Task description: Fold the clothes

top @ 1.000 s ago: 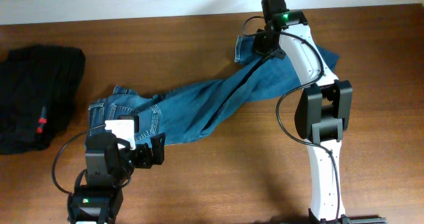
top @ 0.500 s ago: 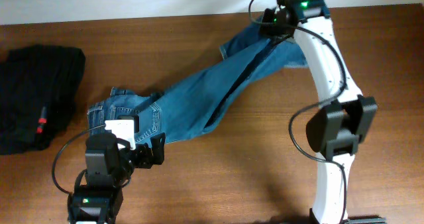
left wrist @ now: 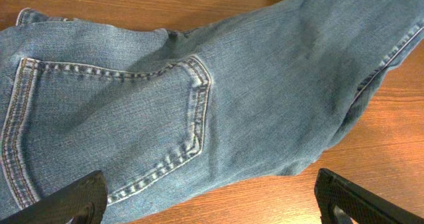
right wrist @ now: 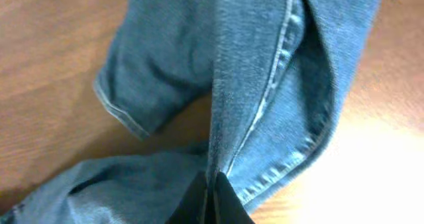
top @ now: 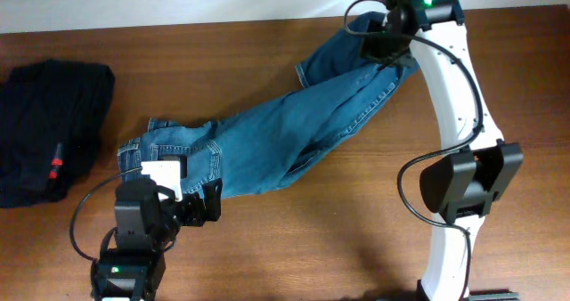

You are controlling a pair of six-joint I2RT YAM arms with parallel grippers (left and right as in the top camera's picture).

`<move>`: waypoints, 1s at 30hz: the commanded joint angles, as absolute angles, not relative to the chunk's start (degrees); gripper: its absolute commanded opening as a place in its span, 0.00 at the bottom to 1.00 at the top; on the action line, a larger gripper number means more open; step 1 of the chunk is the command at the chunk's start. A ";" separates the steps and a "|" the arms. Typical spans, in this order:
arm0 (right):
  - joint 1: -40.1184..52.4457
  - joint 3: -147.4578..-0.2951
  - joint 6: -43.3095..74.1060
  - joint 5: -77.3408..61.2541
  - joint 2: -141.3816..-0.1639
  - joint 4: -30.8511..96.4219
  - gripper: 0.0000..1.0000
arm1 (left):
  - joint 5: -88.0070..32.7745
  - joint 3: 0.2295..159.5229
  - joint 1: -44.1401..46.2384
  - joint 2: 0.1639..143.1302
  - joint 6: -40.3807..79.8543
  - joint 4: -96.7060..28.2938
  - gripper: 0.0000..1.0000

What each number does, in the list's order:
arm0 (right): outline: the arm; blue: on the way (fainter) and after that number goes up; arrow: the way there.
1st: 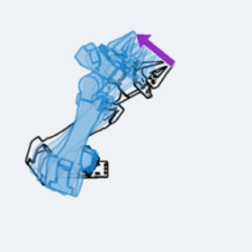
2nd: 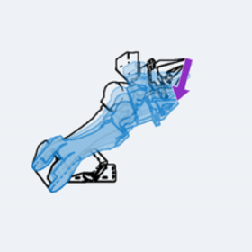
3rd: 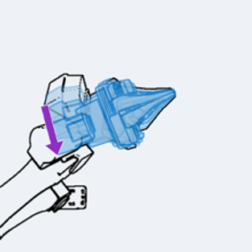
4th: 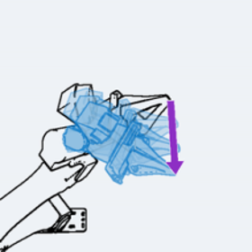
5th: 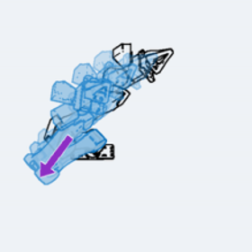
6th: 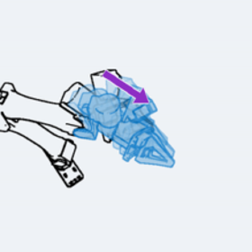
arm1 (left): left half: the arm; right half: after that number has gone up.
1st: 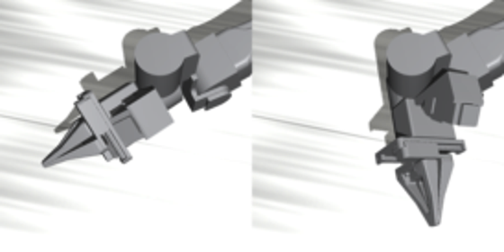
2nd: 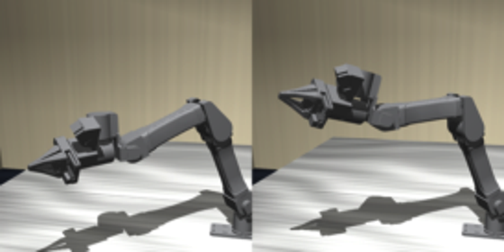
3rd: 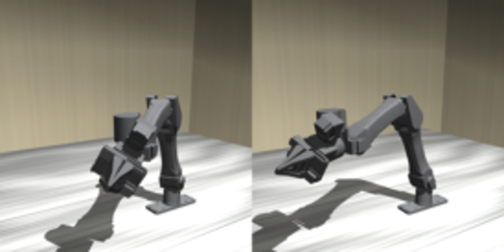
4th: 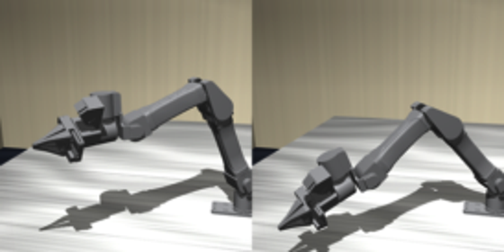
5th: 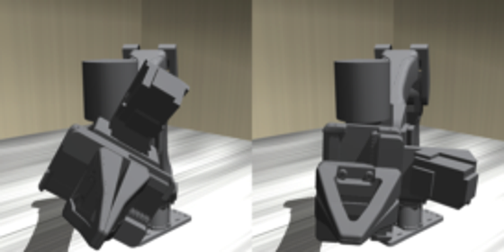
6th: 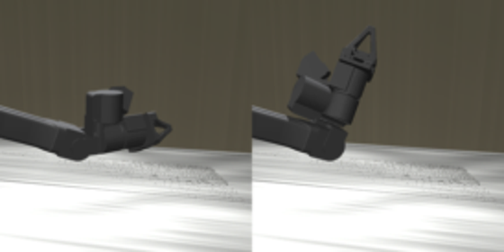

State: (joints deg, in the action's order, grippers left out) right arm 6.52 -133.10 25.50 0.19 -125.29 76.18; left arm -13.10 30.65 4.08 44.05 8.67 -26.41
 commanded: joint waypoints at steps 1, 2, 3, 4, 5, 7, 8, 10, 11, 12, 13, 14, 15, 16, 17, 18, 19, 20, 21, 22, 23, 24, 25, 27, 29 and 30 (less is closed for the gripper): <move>4.69 -134.30 25.34 1.13 -122.91 77.30 0.04 | -13.74 31.88 3.84 44.18 8.97 -26.48 0.99; 4.43 -134.30 25.32 1.13 -122.91 77.65 0.04 | -13.74 31.88 3.84 44.18 8.97 -26.48 0.99; 4.29 -134.30 25.21 1.15 -122.91 78.06 0.04 | -13.74 31.88 3.86 44.18 8.97 -26.48 0.99; 4.08 -134.30 24.23 0.91 -122.89 78.28 0.04 | -13.74 31.88 3.84 44.18 8.97 -26.48 1.00; 4.03 -134.30 23.16 0.91 -122.80 78.41 0.04 | -13.74 31.88 3.86 44.18 8.97 -26.48 0.99; 4.05 -134.32 21.63 0.93 -122.50 78.59 0.04 | -13.74 31.88 3.84 44.18 8.97 -26.48 0.99; 4.05 -134.32 21.32 0.95 -122.39 78.65 0.04 | -13.74 31.88 3.84 44.18 8.97 -26.48 0.99; 4.05 -134.32 21.23 0.95 -122.02 78.91 0.04 | -13.74 31.88 3.84 44.18 8.97 -26.48 0.99; 4.05 -134.32 21.26 0.95 -121.80 79.15 0.04 | -13.74 31.88 3.86 44.18 8.97 -26.48 0.99; 4.05 -134.32 21.28 0.95 -121.67 79.42 0.04 | -13.74 31.88 3.86 44.18 8.97 -26.48 1.00; 4.05 -134.32 21.37 0.95 -121.51 79.61 0.04 | -13.74 31.88 3.86 44.18 8.97 -26.48 0.99; 4.05 -134.32 21.43 0.97 -121.40 79.92 0.04 | -13.74 31.88 3.84 44.18 8.97 -26.48 1.00; 4.05 -134.32 21.43 0.99 -121.23 80.23 0.04 | -13.74 31.88 3.84 44.18 8.97 -26.48 0.99; 4.05 -134.32 21.43 0.99 -121.19 80.66 0.04 | -13.74 31.88 3.84 44.18 8.97 -26.48 0.99; 4.05 -134.32 21.43 1.21 -120.97 81.32 0.04 | -13.74 31.88 3.84 44.18 8.97 -26.48 0.99; 4.05 -134.32 21.43 2.15 -120.88 82.41 0.04 | -13.74 31.88 3.84 44.18 8.97 -26.48 0.99; 4.05 -134.32 21.45 3.27 -120.75 83.42 0.04 | -13.74 31.88 3.86 44.18 8.97 -26.48 0.99; 4.05 -134.32 21.45 4.54 -120.68 84.40 0.04 | -13.74 31.88 3.84 44.18 8.97 -26.48 0.99; 4.05 -134.32 21.45 5.80 -120.66 85.41 0.04 | -13.74 31.88 3.84 44.18 8.97 -26.48 1.00; 4.05 -134.32 21.45 6.94 -120.66 86.48 0.04 | -13.74 31.88 3.86 44.18 8.97 -26.48 0.99; 4.03 -134.32 21.45 7.66 -120.66 87.35 0.04 | -13.74 31.88 3.84 44.18 8.97 -26.48 0.99; 4.03 -134.32 21.45 8.14 -120.66 88.01 0.04 | -13.74 31.88 3.86 44.18 8.97 -26.48 0.99; 4.03 -134.32 21.45 8.27 -120.66 88.90 0.04 | -13.74 31.88 3.84 44.18 8.97 -26.48 0.99; 4.05 -134.32 21.47 8.23 -120.66 90.67 0.04 | -13.74 31.88 3.84 44.18 8.97 -26.48 0.99; 4.05 -134.30 21.61 8.23 -120.66 92.16 0.04 | -13.74 31.88 3.84 44.18 8.97 -26.48 0.99; 4.05 -134.30 21.91 8.23 -120.68 92.84 0.04 | -13.74 31.88 3.84 44.18 8.97 -26.48 0.99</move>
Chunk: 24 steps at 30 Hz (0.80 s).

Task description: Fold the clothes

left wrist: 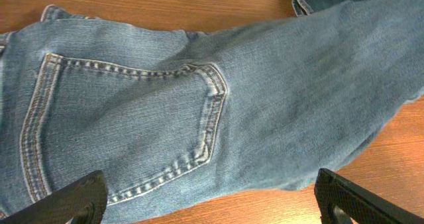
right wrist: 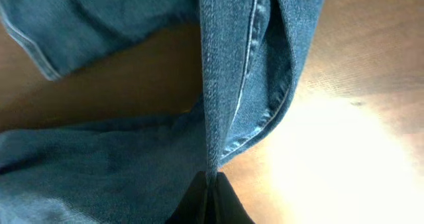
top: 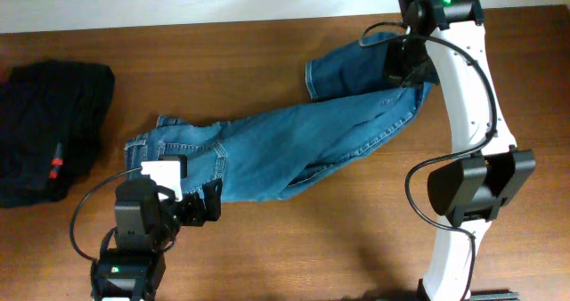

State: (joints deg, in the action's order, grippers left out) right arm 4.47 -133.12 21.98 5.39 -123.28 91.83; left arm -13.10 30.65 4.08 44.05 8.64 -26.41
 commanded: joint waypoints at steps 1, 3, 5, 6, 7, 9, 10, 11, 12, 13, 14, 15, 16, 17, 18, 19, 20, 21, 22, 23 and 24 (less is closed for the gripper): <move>4.05 -134.28 21.91 8.23 -120.68 93.23 0.04 | -13.74 31.88 3.86 44.18 8.97 -26.48 0.99; 4.03 -134.28 21.93 8.23 -120.68 94.50 0.04 | -13.74 31.88 3.86 44.18 8.97 -26.48 1.00; 4.03 -134.28 22.74 8.27 -120.68 96.05 0.04 | -13.74 31.88 3.84 44.18 8.97 -26.48 0.99; 4.03 -134.28 22.98 8.23 -120.68 96.86 0.04 | -13.76 31.88 3.86 44.18 8.97 -26.48 0.99; 4.03 -134.26 22.96 8.25 -120.68 97.34 0.04 | -13.74 31.88 3.86 44.18 8.97 -26.39 0.99; 4.03 -134.26 23.49 8.25 -120.68 97.34 0.04 | -13.76 31.88 3.84 44.18 8.97 -26.39 0.99; 4.03 -134.26 24.56 8.23 -120.68 97.34 0.04 | -13.74 31.88 3.84 44.18 8.97 -26.39 0.99; 4.03 -134.26 25.02 8.23 -120.68 97.34 0.04 | -13.76 31.88 3.84 44.18 8.97 -26.39 1.00; 4.03 -134.26 25.50 8.23 -120.68 97.32 0.04 | -13.74 31.88 3.84 44.18 8.97 -26.39 0.99; 4.03 -134.26 25.87 8.23 -120.68 97.25 0.04 | -13.87 31.88 3.84 44.18 8.97 -26.20 1.00; 4.05 -134.26 25.87 8.21 -120.68 97.17 0.04 | -13.98 31.88 3.84 44.18 8.97 -26.00 0.99; 4.05 -134.26 25.85 8.23 -120.68 97.12 0.04 | -15.00 31.88 3.86 44.18 8.91 -25.80 0.99; 4.03 -134.26 25.82 8.25 -120.68 97.12 0.04 | -16.23 31.92 3.84 44.18 8.32 -25.67 0.99; 4.03 -134.26 25.80 8.27 -120.68 97.12 0.04 | -17.96 31.94 3.84 44.18 7.07 -25.76 0.99; 4.03 -134.26 25.80 8.34 -120.68 97.12 0.04 | -19.05 31.94 3.86 44.23 6.26 -26.11 0.99; 4.03 -134.26 25.80 8.71 -120.68 97.12 0.04 | -19.18 31.94 3.86 44.47 6.17 -26.63 0.99; 4.03 -134.26 25.80 9.10 -120.68 97.12 0.04 | -19.16 31.94 3.86 44.82 6.17 -27.20 0.99; 4.03 -134.26 25.82 9.52 -120.68 97.12 0.04 | -19.14 31.94 3.84 45.43 6.17 -27.88 0.99; 4.03 -134.26 25.85 9.78 -120.68 97.12 0.04 | -19.14 31.94 3.86 46.15 6.17 -28.51 0.99; 3.99 -134.26 25.87 9.87 -120.68 97.12 0.04 | -19.14 31.94 3.86 47.24 6.17 -29.28 0.99; 3.97 -134.26 25.87 9.96 -120.68 97.17 0.04 | -19.14 31.94 3.86 48.53 6.17 -29.91 0.99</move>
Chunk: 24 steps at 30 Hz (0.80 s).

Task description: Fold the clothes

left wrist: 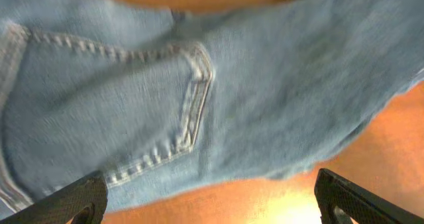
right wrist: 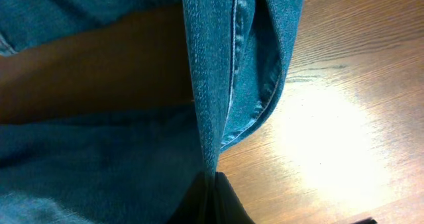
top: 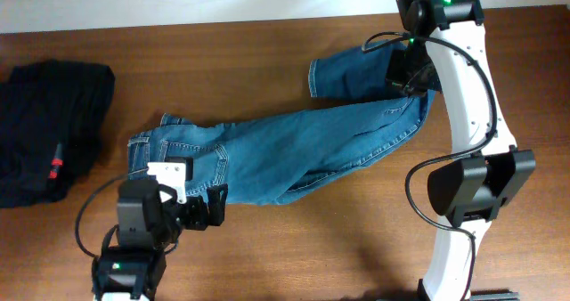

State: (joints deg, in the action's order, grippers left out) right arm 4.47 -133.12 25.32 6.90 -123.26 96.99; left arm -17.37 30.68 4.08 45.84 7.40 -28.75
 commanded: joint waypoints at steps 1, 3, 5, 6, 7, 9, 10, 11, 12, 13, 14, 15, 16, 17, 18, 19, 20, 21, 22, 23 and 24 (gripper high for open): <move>3.86 -134.23 26.02 10.02 -120.68 97.34 0.04 | -19.11 31.94 3.86 49.74 6.17 -30.44 0.99; 3.46 -134.10 26.04 9.96 -120.68 97.34 0.04 | -19.11 31.94 3.86 52.56 6.17 -30.96 0.99; 2.90 -134.04 26.68 9.76 -120.68 97.34 0.04 | -19.14 31.94 3.84 55.29 6.17 -30.94 0.99; 2.79 -134.04 26.68 9.52 -120.68 97.34 0.04 | -19.14 31.94 3.84 56.58 6.17 -30.92 0.99; 2.57 -134.04 26.65 9.23 -120.57 97.34 0.04 | -19.11 31.94 3.84 57.56 6.17 -30.89 0.99; 2.48 -134.04 26.61 9.06 -120.33 97.34 0.04 | -19.14 31.94 3.84 59.48 6.17 -30.68 0.99; 2.48 -134.04 26.39 9.06 -120.27 97.34 0.04 | -19.16 31.94 3.84 60.07 6.20 -30.50 0.99; 2.48 -134.04 26.39 9.08 -120.20 97.34 0.04 | -19.18 31.97 3.86 60.53 6.22 -30.44 0.99; 2.48 -134.04 26.39 9.06 -120.03 97.36 0.04 | -19.27 32.03 3.84 60.75 6.22 -30.44 0.99; 2.48 -134.02 26.39 9.04 -119.94 97.34 0.04 | -19.44 32.14 3.84 60.75 6.24 -30.48 0.99; 2.48 -134.02 26.37 8.80 -119.74 97.34 0.04 | -19.92 32.34 3.84 60.73 6.22 -30.52 0.99; 2.48 -134.02 26.13 8.40 -119.42 97.34 0.04 | -20.67 32.73 3.84 60.62 6.22 -30.70 0.99; 2.48 -134.02 25.89 8.12 -118.93 97.36 0.04 | -21.17 33.17 3.86 60.62 6.22 -30.76 0.99; 2.48 -134.02 25.74 8.01 -118.32 97.36 0.04 | -21.63 33.82 3.84 60.62 6.24 -30.96 0.99; 2.48 -134.02 25.76 7.97 -117.51 97.36 0.04 | -21.69 34.50 3.84 60.62 6.24 -31.35 0.99; 2.48 -134.02 25.74 7.99 -116.40 97.34 0.04 | -21.65 35.46 3.84 60.62 6.24 -31.94 0.99; 2.48 -133.95 25.74 7.99 -115.24 97.34 0.04 | -21.65 36.34 3.84 60.62 6.22 -32.49 0.99; 2.48 -133.78 25.47 7.99 -114.02 97.36 0.04 | -21.65 37.39 3.84 60.62 6.22 -33.12 0.99; 2.48 -133.47 25.36 7.99 -112.62 97.34 0.04 | -21.65 38.44 3.84 60.62 6.22 -33.76 0.99; 2.48 -132.86 25.34 8.01 -110.98 97.34 0.04 | -21.65 39.35 3.84 60.62 6.22 -34.39 1.00; 2.48 -132.18 25.34 8.10 -109.54 97.34 0.04 | -21.65 40.49 3.86 60.62 6.22 -35.20 0.99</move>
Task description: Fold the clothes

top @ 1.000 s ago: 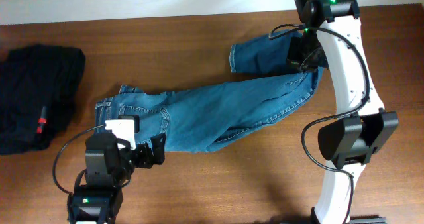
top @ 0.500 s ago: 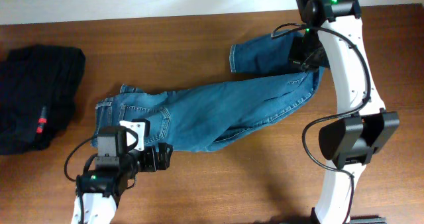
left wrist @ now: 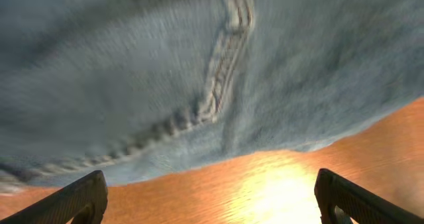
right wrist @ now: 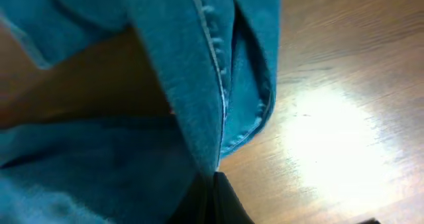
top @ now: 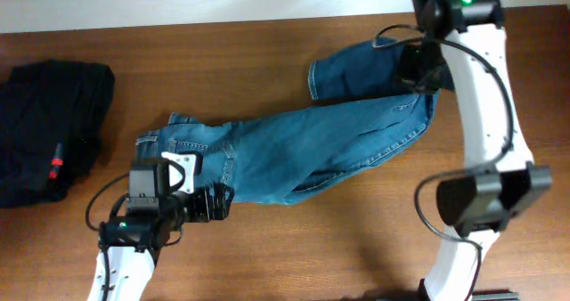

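A pair of blue jeans (top: 303, 145) lies stretched across the wooden table, waist at the left, legs running up to the right. My right gripper (top: 417, 69) is shut on a fold of a leg near its far end; in the right wrist view the denim (right wrist: 199, 111) rises from the closed fingertips (right wrist: 213, 184). My left gripper (top: 214, 203) stands open at the near edge of the waist; its wrist view shows the blurred back pocket (left wrist: 218, 85) above bare wood, with nothing between the fingers (left wrist: 73, 201).
A heap of dark clothing (top: 49, 127) with a small red mark lies at the table's left end. The pale wall runs along the table's far edge (top: 223, 20). Bare wood (top: 338, 239) lies in front of the jeans.
My left arm has shifted right and closer to the jeans' waist, its view now blurred. The right gripper, still pinching the leg, has moved a little to the right.
The jeans lay slanted, my right gripper shut on a leg at the far right and the left gripper open near the waist. At each later moment the right gripper was further right with the leg more stretched out, and the waist has slid rightward.
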You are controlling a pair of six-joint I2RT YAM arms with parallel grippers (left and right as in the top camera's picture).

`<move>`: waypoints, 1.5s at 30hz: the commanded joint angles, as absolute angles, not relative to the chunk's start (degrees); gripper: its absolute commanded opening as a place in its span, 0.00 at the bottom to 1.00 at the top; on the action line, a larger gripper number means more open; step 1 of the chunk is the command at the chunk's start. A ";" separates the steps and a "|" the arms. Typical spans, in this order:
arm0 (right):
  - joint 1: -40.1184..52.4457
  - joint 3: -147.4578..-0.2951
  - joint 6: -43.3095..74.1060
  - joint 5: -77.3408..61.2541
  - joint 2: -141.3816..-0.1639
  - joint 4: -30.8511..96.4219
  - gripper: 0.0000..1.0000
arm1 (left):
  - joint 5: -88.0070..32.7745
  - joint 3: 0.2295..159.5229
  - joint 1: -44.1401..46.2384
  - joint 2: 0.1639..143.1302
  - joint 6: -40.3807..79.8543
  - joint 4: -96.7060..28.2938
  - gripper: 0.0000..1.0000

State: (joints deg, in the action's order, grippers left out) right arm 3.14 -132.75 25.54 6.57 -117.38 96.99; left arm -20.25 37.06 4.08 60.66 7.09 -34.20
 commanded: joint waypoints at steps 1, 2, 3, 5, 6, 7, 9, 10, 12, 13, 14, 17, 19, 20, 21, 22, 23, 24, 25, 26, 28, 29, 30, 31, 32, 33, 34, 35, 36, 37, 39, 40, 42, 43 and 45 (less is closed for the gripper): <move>2.48 -131.41 25.34 8.34 -108.12 97.34 0.04 | -21.65 41.41 3.84 60.62 6.22 -35.77 0.99; 2.48 -130.63 25.36 8.71 -106.80 97.34 0.04 | -21.61 42.39 3.84 60.62 6.22 -36.40 0.99; 2.48 -129.60 25.36 9.32 -105.32 97.34 0.04 | -21.43 43.33 3.84 60.62 6.22 -36.88 0.99; 2.48 -127.55 25.39 10.87 -103.11 97.34 0.04 | -21.21 44.66 3.84 60.62 6.20 -37.23 0.99; 2.48 -126.10 25.36 11.46 -102.02 97.32 0.04 | -21.21 45.17 3.84 60.62 6.20 -37.19 0.99; 2.48 -124.97 25.36 11.73 -101.34 97.32 0.04 | -21.21 45.54 3.84 60.62 6.20 -37.15 1.00; 2.48 -121.71 25.36 12.51 -100.01 96.92 0.04 | -21.21 46.17 3.84 60.62 6.20 -37.08 1.00; 2.48 -119.39 25.36 12.75 -99.42 96.20 0.04 | -21.21 46.44 3.84 60.62 6.20 -37.06 0.99; 2.48 -114.61 25.36 12.73 -98.45 93.91 0.04 | -21.21 46.76 3.84 60.62 6.20 -36.97 1.00; 2.46 -111.87 25.39 12.75 -97.97 92.29 0.04 | -21.23 46.83 3.84 60.62 6.20 -36.97 0.99; 2.48 -108.55 25.45 12.73 -97.45 90.26 0.04 | -21.23 46.89 3.84 60.62 6.20 -36.99 0.99; 2.48 -99.29 26.02 12.69 -96.36 84.51 0.04 | -21.23 46.89 3.84 60.64 6.15 -37.32 0.99; 2.48 -93.60 26.09 12.64 -95.81 81.17 0.04 | -21.21 46.89 3.84 60.64 5.91 -37.39 0.99; 2.48 -91.05 26.57 12.69 -95.57 79.88 0.04 | -21.21 46.89 3.84 60.64 5.61 -37.36 0.99; 2.48 -88.62 26.68 12.64 -95.33 78.59 0.04 | -21.19 46.89 3.84 60.64 5.48 -37.32 0.99; 2.48 -86.02 26.68 12.67 -95.00 77.12 0.04 | -21.19 46.89 3.84 60.64 5.48 -37.30 0.99; 2.48 -83.88 26.70 12.64 -94.67 75.88 0.04 | -21.19 46.89 3.84 60.64 5.48 -37.26 1.00; 2.48 -81.87 27.40 12.71 -94.32 74.87 0.04 | -20.99 46.89 3.84 60.64 5.50 -37.15 1.00; 2.48 -79.64 28.08 12.71 -93.93 73.78 0.04 | -20.45 46.89 3.86 60.64 5.50 -37.01 0.99; 2.48 -77.91 28.80 12.71 -93.65 72.97 0.04 | -19.73 46.89 3.86 60.64 5.50 -36.91 0.99; 2.46 -74.76 30.37 12.71 -93.32 71.46 0.04 | -18.15 46.89 3.86 60.73 5.50 -36.71 0.99; 2.46 -73.32 31.09 12.69 -93.30 70.72 0.04 | -17.74 46.89 3.86 60.84 5.50 -36.67 1.00; 2.48 -71.68 32.03 12.71 -93.30 69.69 0.04 | -17.72 46.89 3.86 61.06 5.50 -36.67 0.99; 2.42 -70.30 32.42 12.69 -93.30 68.71 0.04 | -17.76 46.89 3.86 61.21 5.50 -36.69 0.99; 2.20 -68.97 32.73 12.64 -93.30 67.75 0.04 | -17.76 46.89 3.86 61.54 5.50 -36.69 0.99; 1.93 -67.55 33.67 12.69 -93.30 66.94 0.04 | -17.76 46.89 3.86 61.87 5.50 -36.69 0.99; 1.69 -66.63 33.80 12.58 -93.30 66.46 0.04 | -17.76 46.89 3.86 62.24 5.50 -36.69 0.99; 1.23 -65.52 34.00 12.47 -93.30 65.89 0.04 | -17.76 46.89 3.86 62.70 5.50 -36.67 0.99; 0.82 -64.62 34.02 12.45 -93.30 65.45 0.04 | -17.76 46.89 3.86 63.09 5.50 -36.67 0.99; 0.45 -63.86 34.02 12.45 -93.30 65.30 0.04 | -17.74 46.89 3.86 63.59 5.50 -36.64 0.99; -0.32 -62.76 33.98 12.47 -93.30 65.32 0.04 | -17.74 46.89 3.86 64.49 5.50 -36.60 0.99; -0.80 -62.28 33.98 12.47 -93.30 65.36 0.04 | -17.74 46.89 3.86 64.99 5.50 -36.47 0.99; -1.30 -61.45 33.95 12.51 -93.30 65.56 0.04 | -17.76 46.89 3.86 66.13 5.52 -35.92 0.99; -1.37 -61.28 33.95 12.49 -93.30 65.54 0.04 | -17.76 46.89 3.86 66.35 5.52 -35.75 1.00; -1.65 -60.66 33.95 12.53 -93.30 65.47 0.04 | -17.76 46.89 3.86 67.18 5.52 -35.18 0.99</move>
